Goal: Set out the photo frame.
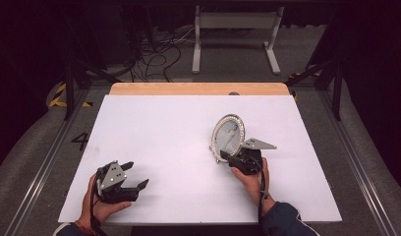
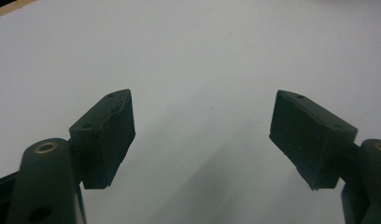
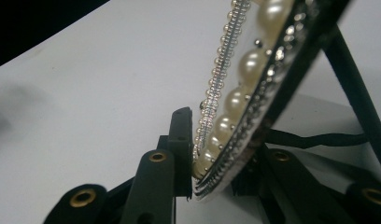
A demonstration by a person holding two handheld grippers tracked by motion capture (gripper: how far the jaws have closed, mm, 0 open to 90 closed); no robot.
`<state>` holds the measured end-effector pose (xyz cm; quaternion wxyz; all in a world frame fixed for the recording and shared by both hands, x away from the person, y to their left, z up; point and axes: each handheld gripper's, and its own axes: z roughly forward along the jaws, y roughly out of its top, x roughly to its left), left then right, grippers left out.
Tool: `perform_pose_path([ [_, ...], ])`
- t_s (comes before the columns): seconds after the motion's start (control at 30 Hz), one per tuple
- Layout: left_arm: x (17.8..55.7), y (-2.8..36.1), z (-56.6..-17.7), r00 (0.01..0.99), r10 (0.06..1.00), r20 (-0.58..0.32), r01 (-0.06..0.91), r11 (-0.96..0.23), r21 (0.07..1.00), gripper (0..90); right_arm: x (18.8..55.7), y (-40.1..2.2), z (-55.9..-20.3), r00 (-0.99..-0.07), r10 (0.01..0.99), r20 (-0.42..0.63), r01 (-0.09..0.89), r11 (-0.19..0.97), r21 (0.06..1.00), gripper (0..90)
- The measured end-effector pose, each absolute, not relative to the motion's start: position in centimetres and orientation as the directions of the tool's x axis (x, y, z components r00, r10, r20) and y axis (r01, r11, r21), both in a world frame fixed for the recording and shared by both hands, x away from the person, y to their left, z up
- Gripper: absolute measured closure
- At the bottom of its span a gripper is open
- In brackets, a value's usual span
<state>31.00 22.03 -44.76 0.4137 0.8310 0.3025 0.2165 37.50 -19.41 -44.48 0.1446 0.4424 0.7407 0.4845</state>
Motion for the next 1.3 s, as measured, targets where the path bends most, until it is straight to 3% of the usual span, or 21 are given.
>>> perform_pose_path([
  [0.53,31.9,20.3,-44.8,0.759,0.644,0.101,0.312,-0.495,0.811,21.8,37.3,-20.8,-44.3,-0.637,0.734,0.236,0.532,0.196,0.824,78.0],
  [0.7,32.0,19.9,-44.8,0.764,0.637,0.101,0.309,-0.500,0.809,21.8,37.3,-21.0,-44.6,-0.633,0.739,0.230,0.515,0.180,0.838,69.8],
  [0.9,31.7,19.8,-44.8,0.768,0.632,0.103,0.305,-0.503,0.809,21.8,37.2,-20.4,-44.7,-0.624,0.753,0.209,0.489,0.168,0.856,76.6],
  [1.3,31.7,19.7,-44.8,0.770,0.630,0.099,0.309,-0.505,0.806,21.8,37.7,-20.2,-44.8,-0.621,0.746,0.243,0.499,0.136,0.856,79.4],
])
